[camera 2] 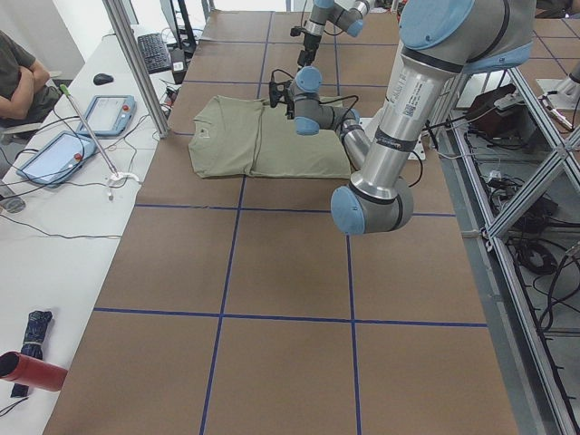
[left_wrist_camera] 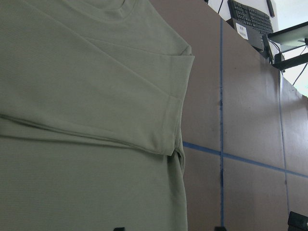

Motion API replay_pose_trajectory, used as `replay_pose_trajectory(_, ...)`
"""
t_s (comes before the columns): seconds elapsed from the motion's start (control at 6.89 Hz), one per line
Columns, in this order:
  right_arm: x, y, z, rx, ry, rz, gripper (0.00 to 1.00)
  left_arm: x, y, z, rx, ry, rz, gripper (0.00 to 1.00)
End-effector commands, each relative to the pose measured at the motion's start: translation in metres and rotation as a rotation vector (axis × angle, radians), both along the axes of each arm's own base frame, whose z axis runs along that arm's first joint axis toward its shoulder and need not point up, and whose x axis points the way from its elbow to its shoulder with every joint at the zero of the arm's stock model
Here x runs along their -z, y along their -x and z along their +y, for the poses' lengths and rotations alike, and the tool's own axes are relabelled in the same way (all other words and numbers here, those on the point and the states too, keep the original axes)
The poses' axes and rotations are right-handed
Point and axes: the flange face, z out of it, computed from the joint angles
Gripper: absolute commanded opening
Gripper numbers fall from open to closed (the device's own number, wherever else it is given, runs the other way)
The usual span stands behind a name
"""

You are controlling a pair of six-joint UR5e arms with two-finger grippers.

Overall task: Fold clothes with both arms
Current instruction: 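Move both grippers down to the hem corners nearest the robot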

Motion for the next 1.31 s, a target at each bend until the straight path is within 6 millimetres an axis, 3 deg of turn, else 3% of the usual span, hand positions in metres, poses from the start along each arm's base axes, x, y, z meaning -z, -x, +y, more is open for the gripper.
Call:
replay_pose_trajectory(0.0, 0.005, 0.045, 0.081, -0.033, -0.015, 0.069, 0.99, -0.034, 0.008, 0.011, -0.013, 0.026, -0.042, 0.72)
replay_pose_trajectory(0.29, 0.009, 0.078, 0.149, -0.058, 0.025, 0.114, 0.98, -0.044, 0.006, 0.014, -0.018, 0.046, -0.057, 0.76)
replay_pose_trajectory(0.44, 0.002, 0.086, 0.167, -0.051, -0.003, 0.163, 0.97, -0.046, 0.007, 0.015, -0.021, 0.047, -0.058, 0.77)
replay_pose_trajectory(1.16, -0.019, 0.104, 0.172, -0.056, -0.014, 0.234, 0.87, -0.055, -0.003, 0.02, -0.034, 0.057, -0.074, 0.8)
